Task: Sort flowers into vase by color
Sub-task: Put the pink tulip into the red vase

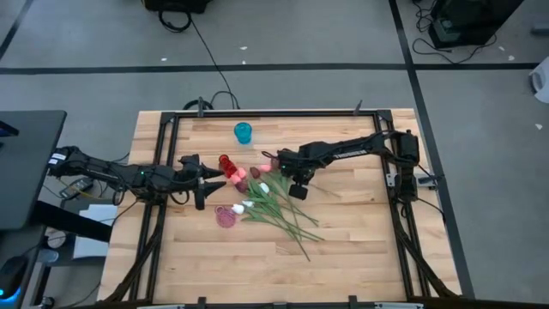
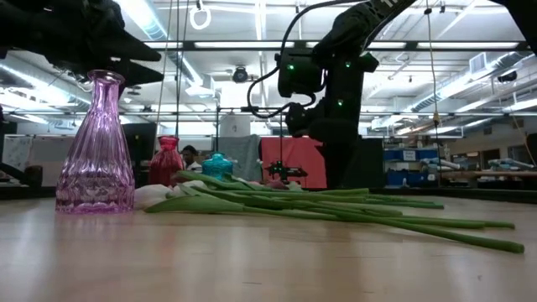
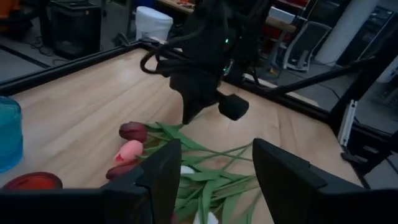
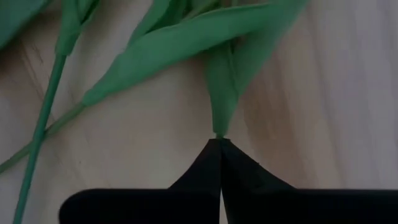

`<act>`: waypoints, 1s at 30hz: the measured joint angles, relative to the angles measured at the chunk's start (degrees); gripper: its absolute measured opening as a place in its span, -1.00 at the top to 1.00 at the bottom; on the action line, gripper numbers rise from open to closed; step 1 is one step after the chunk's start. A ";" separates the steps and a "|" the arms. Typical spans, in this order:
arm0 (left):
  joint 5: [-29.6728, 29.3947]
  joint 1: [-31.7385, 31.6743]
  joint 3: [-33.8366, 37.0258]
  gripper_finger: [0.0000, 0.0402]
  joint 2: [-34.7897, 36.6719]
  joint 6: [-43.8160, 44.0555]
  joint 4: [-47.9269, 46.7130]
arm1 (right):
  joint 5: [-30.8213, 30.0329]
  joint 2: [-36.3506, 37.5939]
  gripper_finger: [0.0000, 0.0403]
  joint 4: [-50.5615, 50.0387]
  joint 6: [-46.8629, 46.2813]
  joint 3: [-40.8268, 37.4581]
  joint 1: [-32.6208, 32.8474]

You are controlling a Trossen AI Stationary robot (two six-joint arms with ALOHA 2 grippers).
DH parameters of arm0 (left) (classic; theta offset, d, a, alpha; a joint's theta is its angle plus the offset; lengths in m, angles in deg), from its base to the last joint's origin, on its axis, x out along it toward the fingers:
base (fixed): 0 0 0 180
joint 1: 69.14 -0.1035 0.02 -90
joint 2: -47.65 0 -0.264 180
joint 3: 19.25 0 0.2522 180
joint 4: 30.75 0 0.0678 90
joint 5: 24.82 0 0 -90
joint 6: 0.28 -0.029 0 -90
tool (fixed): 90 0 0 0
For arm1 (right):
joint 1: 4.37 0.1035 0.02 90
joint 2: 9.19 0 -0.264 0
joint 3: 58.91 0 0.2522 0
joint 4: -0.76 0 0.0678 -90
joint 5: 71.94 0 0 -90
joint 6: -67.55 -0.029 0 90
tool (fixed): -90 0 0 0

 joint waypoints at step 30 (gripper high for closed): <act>0.03 0.00 0.00 -0.01 -0.02 0.12 -4.70 | -1.52 -0.24 0.44 5.31 -4.09 -2.78 0.35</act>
